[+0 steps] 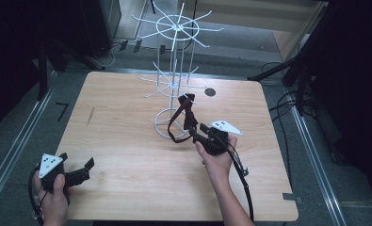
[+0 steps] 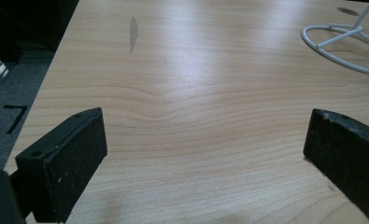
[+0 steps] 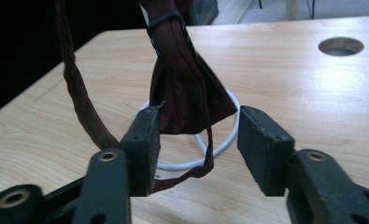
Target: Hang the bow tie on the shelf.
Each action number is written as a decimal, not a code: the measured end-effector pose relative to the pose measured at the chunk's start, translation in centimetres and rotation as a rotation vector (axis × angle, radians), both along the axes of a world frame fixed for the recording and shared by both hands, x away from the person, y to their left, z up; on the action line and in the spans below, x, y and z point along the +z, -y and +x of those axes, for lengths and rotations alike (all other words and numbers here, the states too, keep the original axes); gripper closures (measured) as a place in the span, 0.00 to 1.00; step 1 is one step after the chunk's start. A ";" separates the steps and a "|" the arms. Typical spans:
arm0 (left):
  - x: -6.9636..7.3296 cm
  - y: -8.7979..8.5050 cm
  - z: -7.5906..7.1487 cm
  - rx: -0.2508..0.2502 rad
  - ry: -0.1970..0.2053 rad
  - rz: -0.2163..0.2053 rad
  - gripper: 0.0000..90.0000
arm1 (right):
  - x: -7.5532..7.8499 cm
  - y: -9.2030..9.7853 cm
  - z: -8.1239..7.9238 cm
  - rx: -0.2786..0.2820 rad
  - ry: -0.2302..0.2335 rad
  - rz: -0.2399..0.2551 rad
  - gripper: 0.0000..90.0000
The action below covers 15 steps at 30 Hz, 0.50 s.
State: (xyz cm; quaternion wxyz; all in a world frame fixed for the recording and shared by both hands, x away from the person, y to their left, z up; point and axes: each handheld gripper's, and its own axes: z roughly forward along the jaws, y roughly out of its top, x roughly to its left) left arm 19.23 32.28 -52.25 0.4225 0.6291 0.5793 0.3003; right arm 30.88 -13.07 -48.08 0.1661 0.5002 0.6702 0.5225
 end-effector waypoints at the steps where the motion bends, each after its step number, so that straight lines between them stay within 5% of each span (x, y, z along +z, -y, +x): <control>1: 0.0 0.0 0.0 0.000 0.000 0.000 0.00 | 0.4 0.2 -0.3 0.009 0.019 0.008 0.52; 15: 0.0 0.0 0.0 0.001 0.002 0.002 0.00 | 1.1 2.5 -2.1 0.023 0.081 -0.001 0.40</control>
